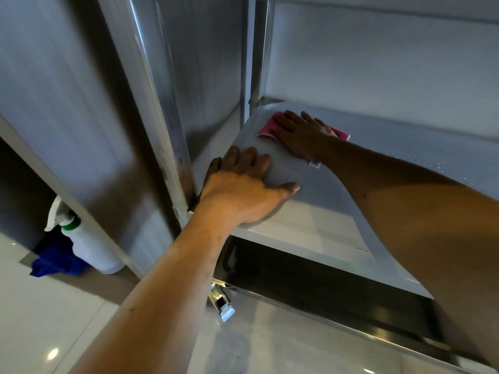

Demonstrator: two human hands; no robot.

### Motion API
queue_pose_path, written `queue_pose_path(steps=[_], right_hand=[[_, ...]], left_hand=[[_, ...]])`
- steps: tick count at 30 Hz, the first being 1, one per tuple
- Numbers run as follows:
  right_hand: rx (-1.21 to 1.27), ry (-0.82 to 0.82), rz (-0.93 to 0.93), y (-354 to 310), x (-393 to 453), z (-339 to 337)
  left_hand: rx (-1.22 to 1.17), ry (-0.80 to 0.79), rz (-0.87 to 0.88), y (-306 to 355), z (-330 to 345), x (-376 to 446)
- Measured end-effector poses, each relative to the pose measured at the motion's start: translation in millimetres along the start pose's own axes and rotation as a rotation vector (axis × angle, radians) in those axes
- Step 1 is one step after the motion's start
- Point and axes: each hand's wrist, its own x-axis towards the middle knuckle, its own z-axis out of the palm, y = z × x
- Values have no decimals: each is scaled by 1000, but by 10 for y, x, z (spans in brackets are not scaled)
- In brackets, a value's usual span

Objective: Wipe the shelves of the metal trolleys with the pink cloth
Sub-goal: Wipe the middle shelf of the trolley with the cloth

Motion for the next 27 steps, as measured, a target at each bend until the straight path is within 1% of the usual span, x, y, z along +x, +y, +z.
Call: queue_pose_path(steps=[2, 6, 9, 12, 14, 17, 20, 22, 25, 27], right_hand=[[31, 25, 2, -3, 18, 11], [-15, 16, -41, 30, 54, 28], [15, 39, -32, 38, 59, 48], [-37, 53, -83, 31, 33, 48], [-81, 45, -104, 31, 20, 23], [-84, 67, -123, -16, -32, -6], [-69, 86, -146, -27, -46, 20], [-46, 74, -139, -1, -28, 27], [-82, 48, -162, 31, 72, 40], [-73, 43, -138, 52, 174, 29]], left_hand=[[10, 23, -13, 51, -47, 71], [91, 54, -40, 273, -39, 224], [63, 66, -71, 289, -89, 420], [79, 173, -77, 221, -92, 543], [10, 245, -71, 193, -13, 551], [-117, 230, -61, 170, 22, 571], [-90, 229, -60, 170, 34, 588], [-74, 215, -62, 177, 59, 593], [-53, 204, -66, 170, 64, 607], [-32, 209, -60, 166, 83, 638]])
